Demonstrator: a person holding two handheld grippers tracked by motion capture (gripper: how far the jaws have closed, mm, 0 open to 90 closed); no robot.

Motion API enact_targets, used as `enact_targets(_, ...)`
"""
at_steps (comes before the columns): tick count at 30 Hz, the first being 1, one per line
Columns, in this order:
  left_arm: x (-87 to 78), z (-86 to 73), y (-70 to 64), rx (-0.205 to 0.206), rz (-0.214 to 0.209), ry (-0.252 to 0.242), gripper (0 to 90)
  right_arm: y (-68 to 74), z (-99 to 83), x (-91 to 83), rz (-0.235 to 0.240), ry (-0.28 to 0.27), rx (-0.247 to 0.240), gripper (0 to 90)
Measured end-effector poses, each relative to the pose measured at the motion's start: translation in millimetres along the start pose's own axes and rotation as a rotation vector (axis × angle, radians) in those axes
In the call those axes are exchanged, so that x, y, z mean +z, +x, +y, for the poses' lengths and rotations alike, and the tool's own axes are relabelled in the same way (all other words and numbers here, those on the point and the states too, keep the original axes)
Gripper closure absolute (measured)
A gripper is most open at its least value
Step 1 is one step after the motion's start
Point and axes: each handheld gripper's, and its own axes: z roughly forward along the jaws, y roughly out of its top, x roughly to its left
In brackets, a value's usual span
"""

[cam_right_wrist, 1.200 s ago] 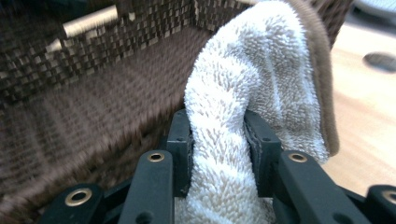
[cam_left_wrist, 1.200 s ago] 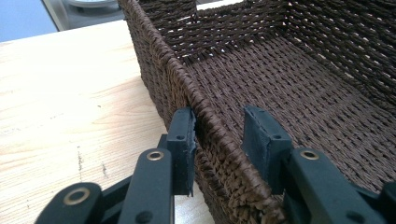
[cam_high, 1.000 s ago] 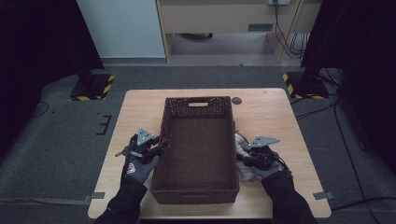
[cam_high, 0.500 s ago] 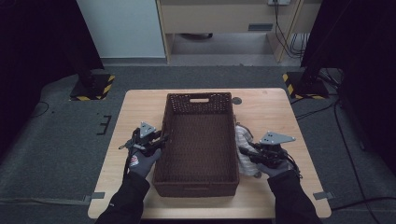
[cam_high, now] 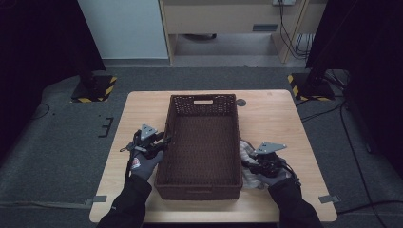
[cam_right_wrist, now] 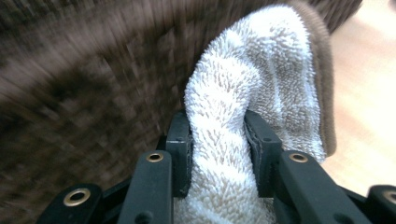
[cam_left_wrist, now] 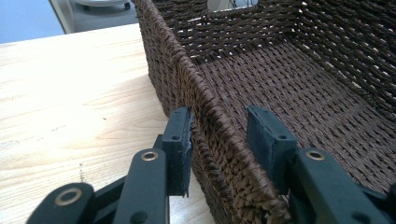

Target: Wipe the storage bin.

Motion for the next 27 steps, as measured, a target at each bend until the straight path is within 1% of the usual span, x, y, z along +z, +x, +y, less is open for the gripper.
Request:
enact_targets(3,-0.2,-0.2,-0.1,0.000,-0.001,0.000,60.4,1.8,8.2,-16.2,0.013,-0.102,0.006,67.4)
enact_targets(5,-0.5,-0.4,-0.4,0.002,0.001,-0.002,60.7,5.0,9.6,-21.8,0.014,-0.127,-0.001,67.4)
enact_targets(7,-0.7,-0.4,-1.2,0.005,0.005,-0.002,61.2,6.5,7.4,-22.6,0.021,-0.125,0.000,67.5)
enact_targets(9,-0.8,-0.1,-1.9,0.010,0.012,0.001,61.9,7.2,4.3,-19.2,0.027,-0.102,-0.004,67.6)
enact_targets(12,-0.7,0.8,-3.1,0.017,0.026,0.006,62.2,9.4,-0.9,-7.5,0.031,-0.040,-0.019,67.6)
enact_targets(14,-0.5,1.2,-3.3,0.018,0.030,0.006,62.2,9.3,-5.8,2.1,0.020,0.011,-0.021,67.6)
enact_targets(16,0.1,1.6,-3.1,0.019,0.032,0.006,62.2,7.3,-12.3,12.4,0.010,0.085,-0.020,67.5)
enact_targets(17,0.8,1.8,-2.7,0.017,0.032,0.003,62.1,5.7,-15.1,16.7,0.005,0.112,-0.012,67.5)
enact_targets(18,1.1,1.9,-1.9,0.015,0.031,0.003,62.0,4.0,-16.3,18.8,0.002,0.119,-0.002,67.4)
enact_targets(19,1.4,1.9,-1.4,0.009,0.029,0.000,61.6,3.0,-15.5,18.7,0.003,0.112,0.011,67.5)
enact_targets(21,1.5,1.8,-0.6,0.005,0.020,-0.004,60.7,3.0,-12.7,15.2,0.001,0.108,0.012,67.4)
enact_targets(23,1.2,1.3,1.1,0.000,0.017,-0.010,57.2,2.4,-10.6,10.2,0.001,0.088,0.012,67.2)
enact_targets(25,-0.1,1.2,3.1,0.001,0.017,-0.018,50.1,1.0,-7.2,2.0,-0.005,0.041,0.018,66.9)
enact_targets(27,-3.5,2.0,3.2,-0.007,0.006,-0.033,46.0,0.0,-2.9,-9.2,-0.011,-0.016,0.019,66.8)
